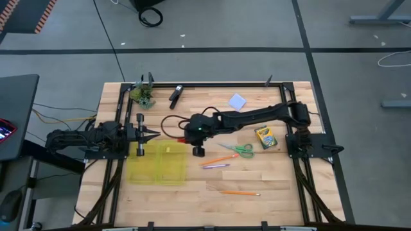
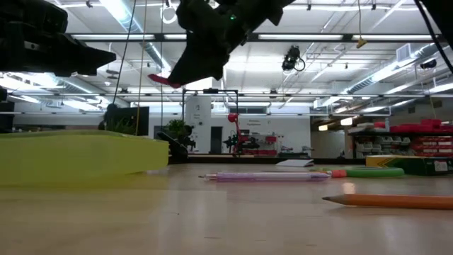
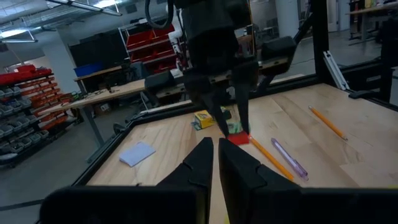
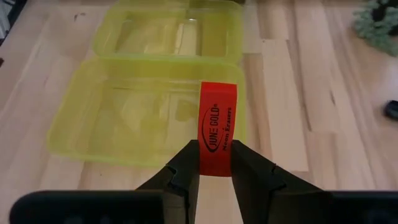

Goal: Pack school essentials
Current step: Put the red eraser into the yellow pencil box

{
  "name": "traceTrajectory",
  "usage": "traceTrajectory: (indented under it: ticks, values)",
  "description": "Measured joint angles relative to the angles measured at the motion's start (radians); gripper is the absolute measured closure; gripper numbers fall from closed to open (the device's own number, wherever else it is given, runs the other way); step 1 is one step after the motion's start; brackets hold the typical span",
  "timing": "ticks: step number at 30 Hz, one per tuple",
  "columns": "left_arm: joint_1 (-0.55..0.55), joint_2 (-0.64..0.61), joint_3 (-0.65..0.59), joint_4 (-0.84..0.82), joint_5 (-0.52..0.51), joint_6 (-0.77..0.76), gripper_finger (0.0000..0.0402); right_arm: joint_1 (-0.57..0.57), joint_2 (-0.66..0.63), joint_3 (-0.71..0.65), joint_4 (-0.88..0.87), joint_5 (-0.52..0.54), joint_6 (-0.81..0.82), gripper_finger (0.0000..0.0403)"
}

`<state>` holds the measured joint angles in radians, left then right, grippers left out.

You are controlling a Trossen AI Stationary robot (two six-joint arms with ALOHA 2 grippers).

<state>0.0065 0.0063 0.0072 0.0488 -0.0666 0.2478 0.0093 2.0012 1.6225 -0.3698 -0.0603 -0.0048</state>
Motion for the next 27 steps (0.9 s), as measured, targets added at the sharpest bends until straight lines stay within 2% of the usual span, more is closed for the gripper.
traceTrajectory:
  ticks: [14, 20, 27]
  values:
    - [0.0, 0.0, 0.0, -0.001, 0.0, 0.0, 0.0372, 0.001, 0.187, 0.202, 0.01, -0.088, -0.048, 0.0312]
    - [0.0, 0.0, 0.0, -0.001, 0.0, 0.0, 0.0372, 0.001, 0.23, 0.209, 0.067, -0.129, -0.048, 0.0312]
    - [0.0, 0.0, 0.0, -0.001, 0.0, 0.0, 0.0363, 0.007, 0.246, 0.21, 0.069, -0.129, -0.046, 0.0312]
